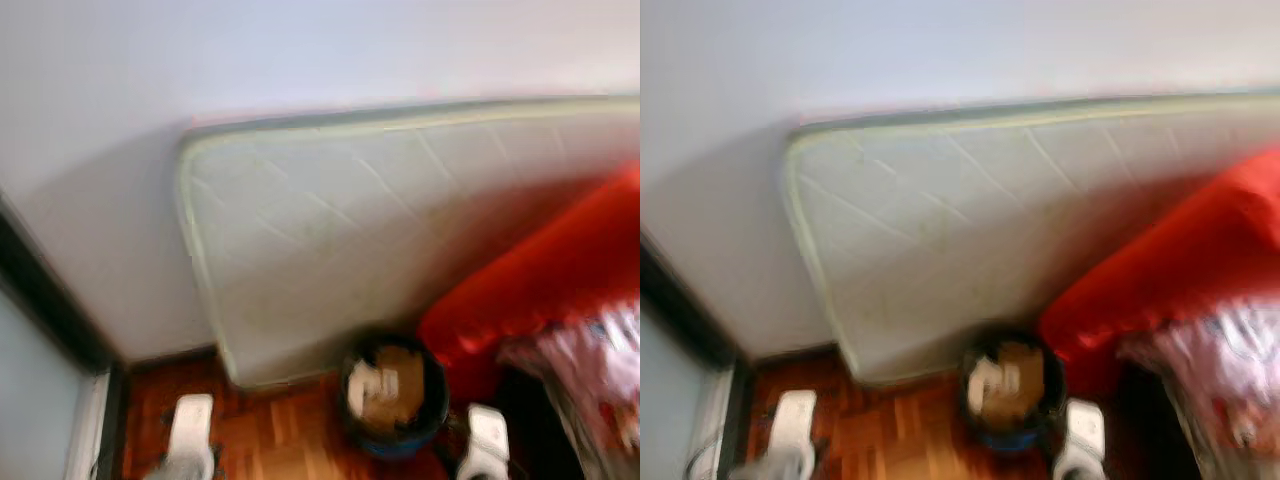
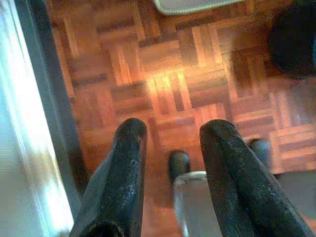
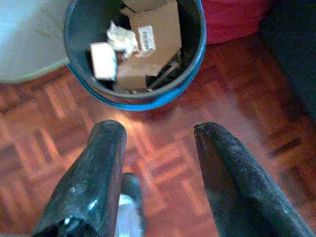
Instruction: Clean up the room
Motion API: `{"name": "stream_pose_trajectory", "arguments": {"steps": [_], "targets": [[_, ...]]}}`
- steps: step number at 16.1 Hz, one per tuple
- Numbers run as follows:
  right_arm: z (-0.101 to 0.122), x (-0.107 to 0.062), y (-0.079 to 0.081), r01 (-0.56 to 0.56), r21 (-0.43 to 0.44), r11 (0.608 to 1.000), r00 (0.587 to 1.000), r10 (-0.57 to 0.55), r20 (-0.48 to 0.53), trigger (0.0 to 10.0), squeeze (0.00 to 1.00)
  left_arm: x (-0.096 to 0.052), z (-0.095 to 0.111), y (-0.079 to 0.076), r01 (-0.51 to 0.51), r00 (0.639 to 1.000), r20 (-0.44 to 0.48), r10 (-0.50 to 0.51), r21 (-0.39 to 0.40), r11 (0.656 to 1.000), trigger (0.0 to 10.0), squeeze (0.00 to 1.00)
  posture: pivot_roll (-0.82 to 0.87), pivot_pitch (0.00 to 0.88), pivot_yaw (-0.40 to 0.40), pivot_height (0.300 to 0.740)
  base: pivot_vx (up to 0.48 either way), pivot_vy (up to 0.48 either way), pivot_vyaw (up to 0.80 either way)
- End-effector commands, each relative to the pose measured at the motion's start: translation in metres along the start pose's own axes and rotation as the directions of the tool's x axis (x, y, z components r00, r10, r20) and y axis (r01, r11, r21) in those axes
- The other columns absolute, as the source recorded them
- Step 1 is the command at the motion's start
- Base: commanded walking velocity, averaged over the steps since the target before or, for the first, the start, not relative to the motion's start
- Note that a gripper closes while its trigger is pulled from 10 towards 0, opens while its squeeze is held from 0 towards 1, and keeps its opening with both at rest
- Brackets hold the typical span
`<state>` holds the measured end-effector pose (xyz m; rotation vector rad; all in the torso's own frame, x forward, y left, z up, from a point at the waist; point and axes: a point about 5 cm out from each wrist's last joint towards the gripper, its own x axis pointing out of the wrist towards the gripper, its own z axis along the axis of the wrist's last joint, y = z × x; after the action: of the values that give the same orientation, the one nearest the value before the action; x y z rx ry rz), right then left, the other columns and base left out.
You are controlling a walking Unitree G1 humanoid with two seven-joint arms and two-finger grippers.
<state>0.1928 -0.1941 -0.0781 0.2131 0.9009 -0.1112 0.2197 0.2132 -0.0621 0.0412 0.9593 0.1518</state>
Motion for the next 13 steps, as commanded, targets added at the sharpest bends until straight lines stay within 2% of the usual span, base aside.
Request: {"name": "stream_pose_trajectory", "arguments": {"steps": [1, 13], "targets": [[-0.0036, -0.0017, -0.0069, 0.018, -0.009, 1.000, 1.000, -0.018, -0.016, 10.0, 0.00, 0.0002, -0.0001, -0.0062, 0.013, 1.000, -0.008, -0.013, 0.026, 1.000, 10.0, 0.00, 0.00, 0.000, -0.050, 0.740, 0.000, 0.000, -0.77], [-0.0057, -0.0022, -0.0085, 0.020, -0.040, 0.999, 0.999, -0.021, -0.030, 10.0, 0.00, 0.0000, -0.0026, -0.0069, 0.011, 1.000, -0.011, -0.010, 0.032, 0.999, 10.0, 0.00, 0.00, 0.000, -0.054, 0.740, 0.000, 0.000, -0.76]]}}
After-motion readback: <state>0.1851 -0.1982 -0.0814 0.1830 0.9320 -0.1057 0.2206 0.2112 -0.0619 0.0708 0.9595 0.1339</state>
